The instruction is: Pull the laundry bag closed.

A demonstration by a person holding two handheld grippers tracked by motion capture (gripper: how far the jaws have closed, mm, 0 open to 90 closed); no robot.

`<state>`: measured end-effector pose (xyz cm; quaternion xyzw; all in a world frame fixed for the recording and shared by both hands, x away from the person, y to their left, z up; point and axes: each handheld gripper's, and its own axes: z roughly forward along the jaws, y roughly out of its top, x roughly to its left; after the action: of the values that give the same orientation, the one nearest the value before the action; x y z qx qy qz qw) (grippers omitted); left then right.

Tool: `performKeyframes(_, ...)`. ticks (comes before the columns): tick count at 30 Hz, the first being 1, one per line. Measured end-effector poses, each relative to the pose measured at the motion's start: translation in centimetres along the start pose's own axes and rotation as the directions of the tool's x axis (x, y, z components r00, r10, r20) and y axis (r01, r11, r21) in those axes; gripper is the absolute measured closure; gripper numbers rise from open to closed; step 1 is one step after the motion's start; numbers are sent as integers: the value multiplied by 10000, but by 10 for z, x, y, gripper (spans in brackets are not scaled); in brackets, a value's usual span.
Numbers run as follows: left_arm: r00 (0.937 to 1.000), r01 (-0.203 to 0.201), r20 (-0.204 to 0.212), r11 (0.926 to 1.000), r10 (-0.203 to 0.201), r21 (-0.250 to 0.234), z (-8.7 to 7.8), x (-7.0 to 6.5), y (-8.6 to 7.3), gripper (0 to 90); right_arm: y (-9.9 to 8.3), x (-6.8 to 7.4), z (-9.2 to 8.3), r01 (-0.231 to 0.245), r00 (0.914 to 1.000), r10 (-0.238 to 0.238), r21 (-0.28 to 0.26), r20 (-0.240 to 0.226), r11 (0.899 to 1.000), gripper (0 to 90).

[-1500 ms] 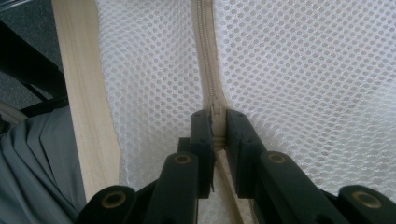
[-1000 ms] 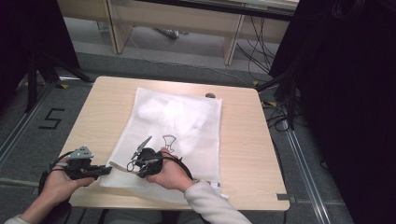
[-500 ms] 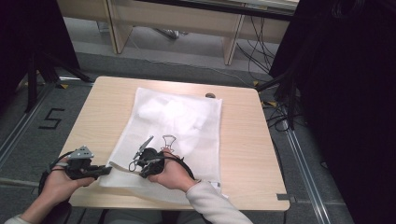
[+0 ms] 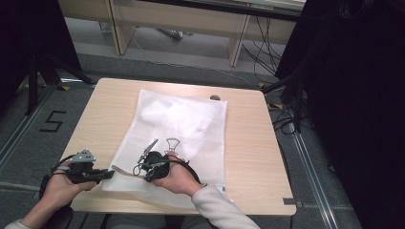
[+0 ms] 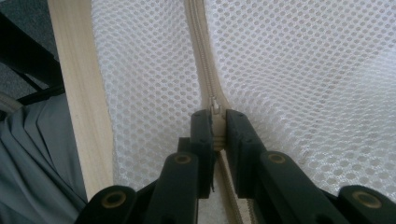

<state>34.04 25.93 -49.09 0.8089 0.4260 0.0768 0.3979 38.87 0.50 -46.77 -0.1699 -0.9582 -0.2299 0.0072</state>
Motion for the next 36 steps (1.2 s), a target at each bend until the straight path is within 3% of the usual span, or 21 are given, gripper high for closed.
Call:
performKeyframes(2,9999,-149,-41,9999,149,36,-1,0,0,856,-1,0,0,-79,10000,79,-12,-1,10000,823)
performKeyframes(12,10000,-76,-31,10000,76,-61,-1,0,0,856,-3,0,-4,76,10000,-76,-107,58,9999,824)
performKeyframes(15,9997,226,64,9993,-225,-302,0,-1,0,856,-4,-1,-5,124,9998,-122,-157,153,9998,825)
performKeyframes(25,9998,182,63,9997,-182,-135,-1,0,1,857,-14,-4,-10,-433,9991,432,-403,-48,9982,824)
performKeyframes(36,9984,528,232,9981,-521,-314,1,0,0,856,-24,-6,-12,-428,9991,421,-788,-103,9960,824)
